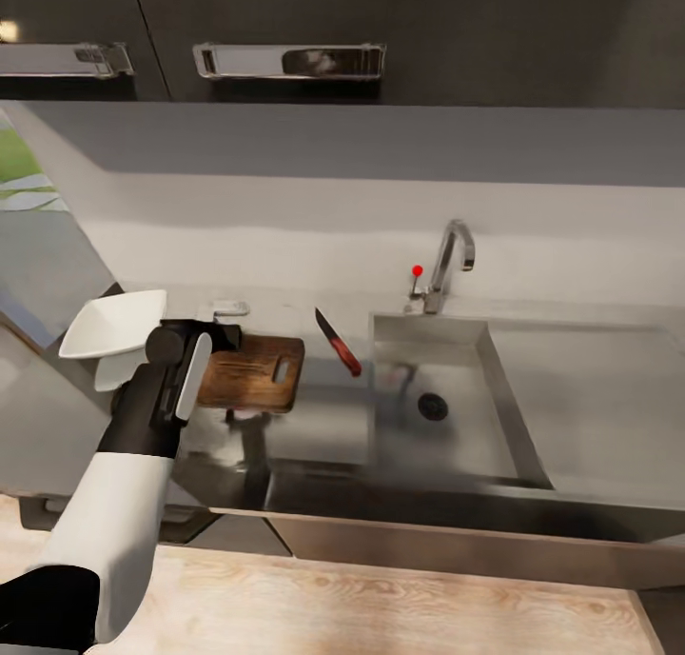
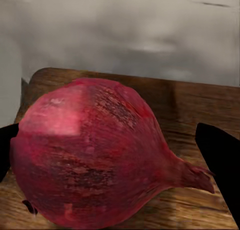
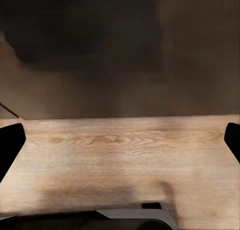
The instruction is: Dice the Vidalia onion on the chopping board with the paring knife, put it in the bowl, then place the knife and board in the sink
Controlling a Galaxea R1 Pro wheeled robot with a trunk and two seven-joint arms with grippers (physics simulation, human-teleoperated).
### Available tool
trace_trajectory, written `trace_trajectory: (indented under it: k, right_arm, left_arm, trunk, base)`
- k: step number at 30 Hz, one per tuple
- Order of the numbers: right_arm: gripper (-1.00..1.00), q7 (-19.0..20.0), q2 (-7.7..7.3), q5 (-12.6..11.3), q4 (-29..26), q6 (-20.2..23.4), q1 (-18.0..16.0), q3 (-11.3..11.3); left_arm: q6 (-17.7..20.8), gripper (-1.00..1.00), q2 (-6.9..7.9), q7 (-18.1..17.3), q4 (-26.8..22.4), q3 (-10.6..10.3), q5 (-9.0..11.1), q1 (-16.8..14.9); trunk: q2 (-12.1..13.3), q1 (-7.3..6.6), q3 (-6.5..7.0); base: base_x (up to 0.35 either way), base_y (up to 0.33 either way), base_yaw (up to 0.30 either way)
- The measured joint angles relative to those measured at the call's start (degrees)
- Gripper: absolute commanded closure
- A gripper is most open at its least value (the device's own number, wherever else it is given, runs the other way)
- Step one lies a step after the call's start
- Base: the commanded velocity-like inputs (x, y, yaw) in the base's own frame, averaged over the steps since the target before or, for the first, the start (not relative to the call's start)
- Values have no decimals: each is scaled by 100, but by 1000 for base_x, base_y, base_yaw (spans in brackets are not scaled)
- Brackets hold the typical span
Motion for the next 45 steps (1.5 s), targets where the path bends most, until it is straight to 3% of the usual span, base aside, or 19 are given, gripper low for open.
trace_trajectory:
  k: [23,45]
  right_arm:
    - [-100,0,0,-1,-1,-40,0,6]
    - [-100,14,-8,0,-1,-53,0,8]
  left_arm:
    - [-10,100,-18,0,574,-15,0,0]
    - [-9,100,-43,0,779,-21,-2,0]
  trunk:
    - [1,2,0]
    - [1,2,-7]
  base:
    - [53,49,0]
    - [0,0,0]
